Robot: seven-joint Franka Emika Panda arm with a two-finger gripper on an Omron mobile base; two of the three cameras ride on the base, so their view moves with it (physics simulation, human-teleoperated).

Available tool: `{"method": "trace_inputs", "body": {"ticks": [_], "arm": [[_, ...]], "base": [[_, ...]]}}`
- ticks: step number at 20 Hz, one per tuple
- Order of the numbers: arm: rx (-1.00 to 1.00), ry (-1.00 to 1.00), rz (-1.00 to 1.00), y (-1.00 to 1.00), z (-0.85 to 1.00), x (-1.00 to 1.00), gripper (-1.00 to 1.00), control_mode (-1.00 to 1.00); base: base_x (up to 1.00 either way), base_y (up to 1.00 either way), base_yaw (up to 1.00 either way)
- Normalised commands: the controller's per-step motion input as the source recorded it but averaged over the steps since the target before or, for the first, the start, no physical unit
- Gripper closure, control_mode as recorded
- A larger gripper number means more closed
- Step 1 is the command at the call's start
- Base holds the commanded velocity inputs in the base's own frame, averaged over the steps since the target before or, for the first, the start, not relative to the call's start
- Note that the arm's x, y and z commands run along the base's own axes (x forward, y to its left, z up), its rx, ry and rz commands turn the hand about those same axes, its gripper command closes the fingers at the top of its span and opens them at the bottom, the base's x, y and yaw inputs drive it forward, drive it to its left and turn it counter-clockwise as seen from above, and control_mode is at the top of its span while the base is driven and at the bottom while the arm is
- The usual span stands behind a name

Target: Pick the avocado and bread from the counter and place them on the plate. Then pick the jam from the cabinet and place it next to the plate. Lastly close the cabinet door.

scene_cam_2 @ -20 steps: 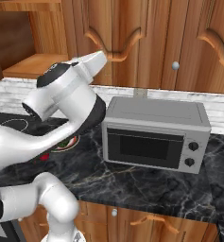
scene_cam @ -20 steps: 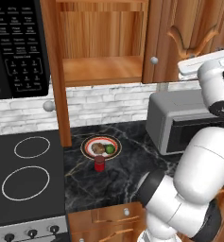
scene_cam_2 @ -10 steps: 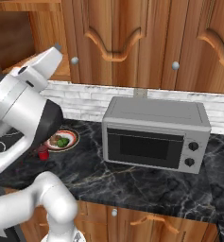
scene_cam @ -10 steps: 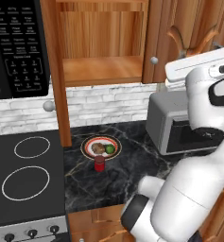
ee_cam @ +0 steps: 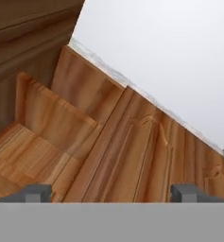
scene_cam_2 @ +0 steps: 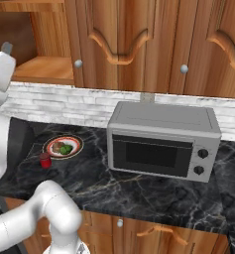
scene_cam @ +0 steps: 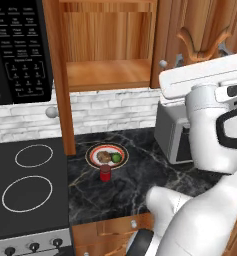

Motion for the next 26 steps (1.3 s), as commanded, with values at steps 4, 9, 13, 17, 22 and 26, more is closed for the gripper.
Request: {"method": "trace_inputs", "body": {"ticks": [4,9,13,17,22,26], "arm": [[-0.15,-0.01,0.13,0.75,0.17,-1.00,-1.00,-1.00],[-0.16,0.00,0.05,0.77,0.06,-1.00,-1.00,-1.00],[-0.15,0.00,0.02,0.76,0.00,-1.00,-1.00,-1.00],[-0.13,0.00,0.00,0.76,0.06,-1.00,-1.00,-1.00],[-0.09,0.00,0.02,0.60,0.14,-1.00,-1.00,-1.00],[-0.07,0.00,0.01,0.47,0.04,-0.99,-1.00,-1.00]], "base": [[0.00,0.00,0.00],[0.00,0.00,0.00],[0.00,0.00,0.00],[0.00,0.00,0.00],[0.00,0.00,0.00],[0.00,0.00,0.00]]}}
